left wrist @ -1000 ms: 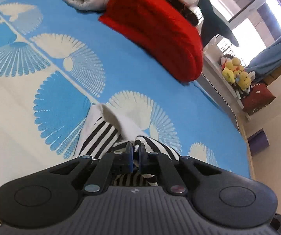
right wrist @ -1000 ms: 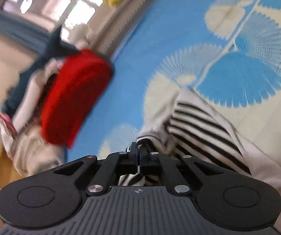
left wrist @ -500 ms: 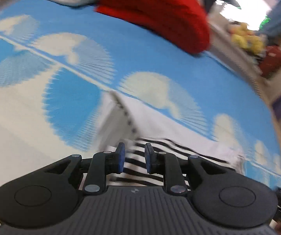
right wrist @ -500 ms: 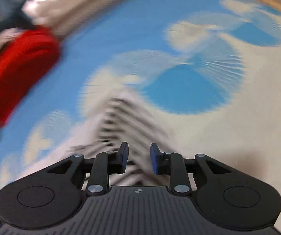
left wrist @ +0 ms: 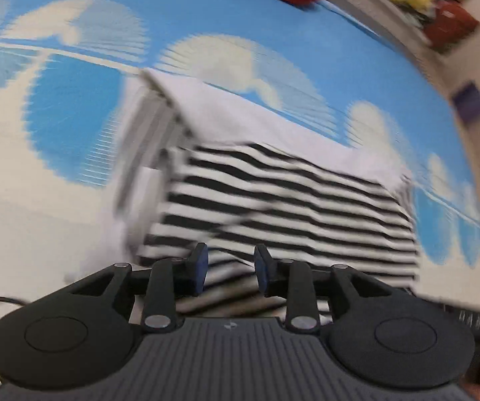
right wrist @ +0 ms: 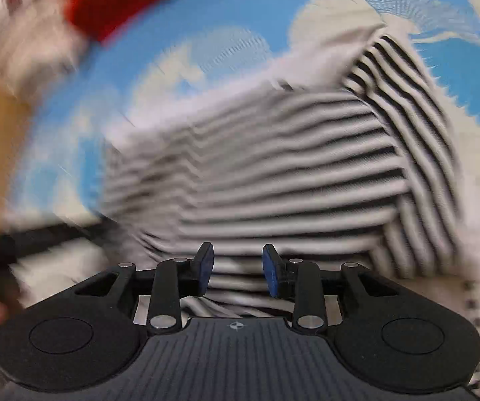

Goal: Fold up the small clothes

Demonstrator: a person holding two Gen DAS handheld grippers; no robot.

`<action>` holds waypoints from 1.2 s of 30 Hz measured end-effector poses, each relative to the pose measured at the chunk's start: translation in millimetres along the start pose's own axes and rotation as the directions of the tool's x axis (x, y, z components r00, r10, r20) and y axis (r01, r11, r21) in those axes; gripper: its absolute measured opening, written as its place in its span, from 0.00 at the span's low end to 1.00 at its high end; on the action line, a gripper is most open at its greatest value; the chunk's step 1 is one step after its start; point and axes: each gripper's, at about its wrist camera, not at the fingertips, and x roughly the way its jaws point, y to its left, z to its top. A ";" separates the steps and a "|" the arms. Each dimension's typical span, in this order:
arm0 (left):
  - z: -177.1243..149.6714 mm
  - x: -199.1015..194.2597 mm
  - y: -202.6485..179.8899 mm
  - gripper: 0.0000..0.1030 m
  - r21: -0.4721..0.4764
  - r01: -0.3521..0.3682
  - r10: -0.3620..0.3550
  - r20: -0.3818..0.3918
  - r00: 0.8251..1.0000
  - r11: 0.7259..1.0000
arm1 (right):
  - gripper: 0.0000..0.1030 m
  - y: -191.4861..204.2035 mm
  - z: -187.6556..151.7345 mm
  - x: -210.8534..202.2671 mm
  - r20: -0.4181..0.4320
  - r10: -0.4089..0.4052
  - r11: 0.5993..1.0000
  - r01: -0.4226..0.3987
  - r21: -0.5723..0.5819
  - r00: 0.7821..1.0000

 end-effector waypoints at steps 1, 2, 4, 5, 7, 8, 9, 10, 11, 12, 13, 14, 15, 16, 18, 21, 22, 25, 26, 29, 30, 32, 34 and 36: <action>-3.6 6.4 -2.0 0.33 0.016 0.002 -0.002 -0.036 0.999 1.000 | 0.34 0.3 -2.9 3.6 -0.022 0.025 1.000 -0.025 -0.002 0.999; -7.5 12.4 -5.0 0.33 0.033 -0.010 0.013 -0.072 0.997 0.999 | 0.34 3.3 -6.9 10.2 -0.059 0.022 1.000 -0.023 -0.020 0.998; -17.8 23.5 -6.5 0.33 0.096 -0.048 0.061 -0.143 0.988 0.994 | 0.34 4.3 -13.8 34.7 -0.169 -0.026 0.996 0.011 -0.086 0.985; -21.5 27.1 -7.7 0.33 0.138 -0.067 0.090 -0.169 0.981 0.988 | 0.34 5.7 -18.9 43.4 -0.214 -0.063 0.991 0.036 -0.125 0.975; -23.1 26.5 -5.4 0.33 0.181 -0.078 0.111 -0.180 0.977 0.980 | 0.34 9.8 -22.7 46.2 -0.216 -0.138 0.979 0.099 -0.181 0.967; -21.3 21.8 -3.7 0.33 0.183 -0.074 0.105 -0.169 0.980 0.980 | 0.34 9.9 -19.4 40.4 -0.185 -0.163 0.973 0.128 -0.191 0.969; -17.5 16.3 -2.8 0.33 0.169 -0.070 0.094 -0.141 0.986 0.983 | 0.34 9.1 -15.2 30.4 -0.136 -0.168 0.974 0.142 -0.178 0.976; -14.0 11.1 -1.8 0.33 0.145 -0.065 0.080 -0.099 0.992 0.987 | 0.34 6.1 -6.8 16.8 -0.066 -0.146 0.981 0.136 -0.142 0.987; -11.0 3.2 1.1 0.33 0.114 -0.059 0.066 -0.052 0.997 0.992 | 0.34 -0.8 1.7 2.8 0.003 -0.117 0.988 0.116 -0.099 0.993; -7.9 -3.0 5.1 0.33 0.093 -0.063 0.064 -0.014 0.998 0.994 | 0.34 -6.1 8.7 -9.0 0.061 -0.109 0.992 0.113 -0.063 0.992; -6.9 -2.3 7.2 0.33 0.093 -0.082 0.083 -0.010 0.997 0.992 | 0.34 -13.9 14.6 -16.8 0.108 -0.144 0.989 0.148 -0.030 0.984; -8.2 3.1 11.5 0.33 0.103 -0.127 0.131 -0.033 0.991 0.987 | 0.34 -21.3 16.9 -18.2 0.118 -0.199 0.979 0.203 -0.017 0.973; -10.9 12.3 15.0 0.30 0.112 -0.181 0.190 -0.073 0.979 0.977 | 0.34 -30.2 17.8 -14.7 0.097 -0.287 0.957 0.289 -0.012 0.953; -14.1 17.9 20.2 0.29 0.114 -0.199 0.210 -0.096 0.973 0.973 | 0.34 -37.8 18.1 -9.2 0.062 -0.358 0.933 0.359 -0.011 0.932; -15.3 14.9 21.1 0.29 0.120 -0.188 0.199 -0.088 0.976 0.975 | 0.33 -52.4 13.7 -6.2 0.043 -0.387 0.922 0.385 0.053 0.921; -12.6 -4.3 14.9 0.29 0.139 -0.154 0.155 -0.002 0.988 0.978 | 0.35 -53.5 13.6 -12.2 0.089 -0.329 0.943 0.321 0.092 0.940; -11.3 -1.9 10.3 0.30 0.137 -0.153 0.153 0.012 0.988 0.979 | 0.35 -54.1 11.6 -10.2 0.079 -0.336 0.941 0.330 0.073 0.939; -14.1 15.8 20.0 0.30 0.118 -0.217 0.223 -0.045 0.974 0.969 | 0.35 -60.0 -1.8 -8.5 0.029 -0.369 0.926 0.365 0.097 0.929; -18.9 21.5 24.5 0.30 0.123 -0.233 0.243 -0.081 0.967 0.965 | 0.34 -56.4 -0.7 -16.0 0.042 -0.374 0.922 0.366 0.125 0.927; -29.1 -24.4 15.1 0.30 0.175 -0.216 0.215 0.022 0.976 0.961 | 0.35 -33.3 -6.6 -78.9 0.215 -0.311 0.946 0.282 0.158 0.925; -32.3 -50.0 9.3 0.31 0.200 -0.200 0.183 0.098 0.978 0.959 | 0.35 -22.5 -12.1 -103.3 0.285 -0.297 0.954 0.269 0.133 0.911; -39.9 -93.1 1.3 0.35 0.233 -0.187 0.146 0.180 0.973 0.954 | 0.35 -5.0 -23.4 -142.4 0.369 -0.294 0.955 0.280 0.092 0.882; -54.3 -137.7 -4.1 0.35 0.251 -0.191 0.128 0.248 0.960 0.949 | 0.36 4.4 -41.7 -180.0 0.407 -0.260 0.964 0.256 0.067 0.875; -77.8 -175.8 -6.1 0.36 0.264 -0.178 0.098 0.291 0.952 0.948 | 0.36 10.0 -66.9 -214.0 0.439 -0.225 0.971 0.235 0.033 0.870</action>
